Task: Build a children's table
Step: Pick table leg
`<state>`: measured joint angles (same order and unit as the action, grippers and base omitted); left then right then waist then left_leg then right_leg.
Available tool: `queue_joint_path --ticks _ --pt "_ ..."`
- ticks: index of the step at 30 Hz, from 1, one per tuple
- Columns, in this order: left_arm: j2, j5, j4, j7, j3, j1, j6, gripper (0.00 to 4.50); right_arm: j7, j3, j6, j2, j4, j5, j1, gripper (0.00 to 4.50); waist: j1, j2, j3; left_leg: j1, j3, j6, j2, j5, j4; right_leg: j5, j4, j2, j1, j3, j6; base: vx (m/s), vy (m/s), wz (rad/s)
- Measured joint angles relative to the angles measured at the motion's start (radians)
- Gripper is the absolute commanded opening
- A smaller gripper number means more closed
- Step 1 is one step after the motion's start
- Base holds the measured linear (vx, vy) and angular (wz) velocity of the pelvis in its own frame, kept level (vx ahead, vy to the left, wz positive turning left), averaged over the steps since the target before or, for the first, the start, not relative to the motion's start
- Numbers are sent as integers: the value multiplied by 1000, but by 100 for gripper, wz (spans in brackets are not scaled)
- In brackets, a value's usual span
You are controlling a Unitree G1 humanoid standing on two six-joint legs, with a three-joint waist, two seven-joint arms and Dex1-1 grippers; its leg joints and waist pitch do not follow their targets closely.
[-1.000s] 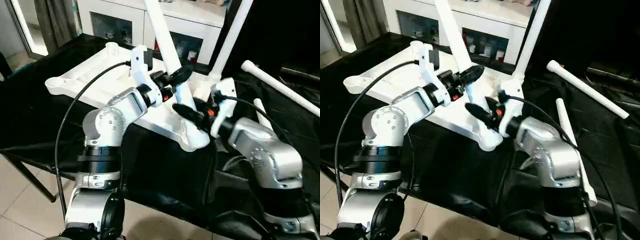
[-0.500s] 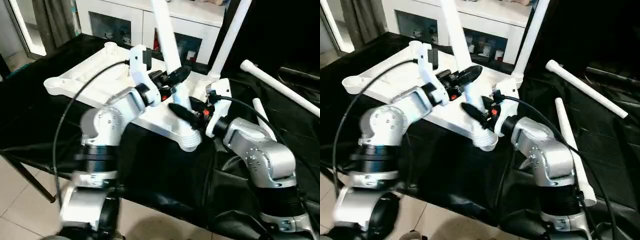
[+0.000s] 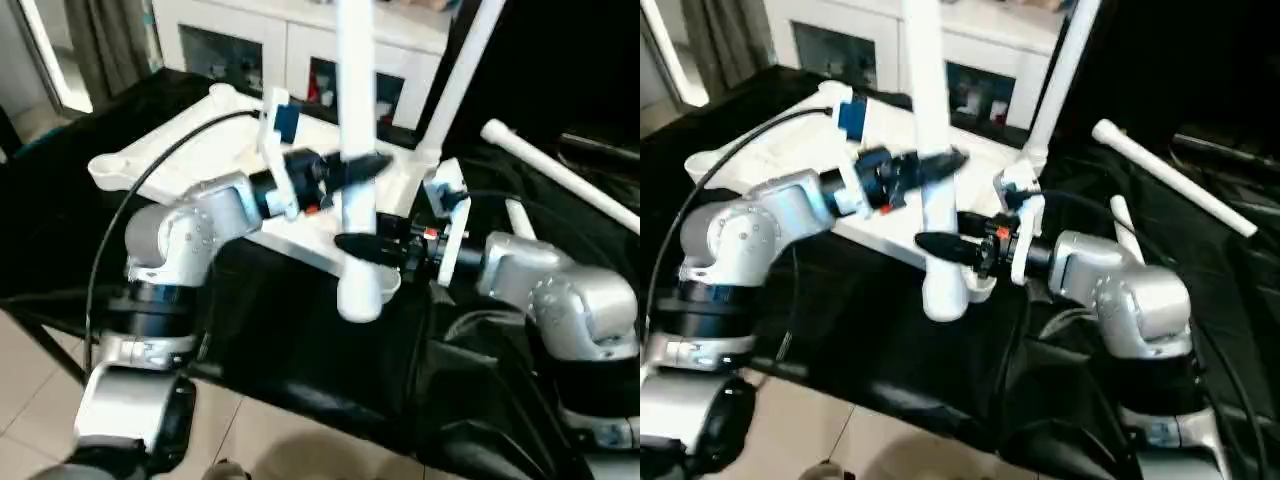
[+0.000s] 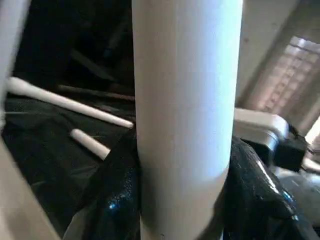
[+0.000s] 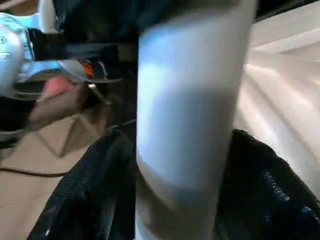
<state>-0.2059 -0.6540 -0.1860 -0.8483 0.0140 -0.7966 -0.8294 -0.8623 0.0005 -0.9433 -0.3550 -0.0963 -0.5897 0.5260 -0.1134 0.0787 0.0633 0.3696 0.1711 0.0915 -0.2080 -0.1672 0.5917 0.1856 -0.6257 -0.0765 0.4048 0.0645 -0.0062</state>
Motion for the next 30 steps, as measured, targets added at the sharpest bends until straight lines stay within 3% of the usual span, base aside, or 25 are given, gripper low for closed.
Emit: queue_joint_path --ticks 10,17,30 --pt "-25 0 7 -67 -23 -33 2 185 -65 84 -36 -60 26 -1 6 316 -2 0 0 -1 0 0 0 0 0 0 -1 0 0 0 -1 0 0 0" --pt "-38 0 6 -84 -23 -33 2 185 -74 88 -36 -63 32 -1 6 316 -2 1 0 0 0 0 0 0 0 0 -1 0 0 0 -1 0 0 0" --pt "-26 0 2 -84 -17 -33 3 185 -78 88 -33 -51 42 -9 6 203 -2 1 0 0 0 0 0 0 0 0 -2 0 0 0 -1 0 0 0"
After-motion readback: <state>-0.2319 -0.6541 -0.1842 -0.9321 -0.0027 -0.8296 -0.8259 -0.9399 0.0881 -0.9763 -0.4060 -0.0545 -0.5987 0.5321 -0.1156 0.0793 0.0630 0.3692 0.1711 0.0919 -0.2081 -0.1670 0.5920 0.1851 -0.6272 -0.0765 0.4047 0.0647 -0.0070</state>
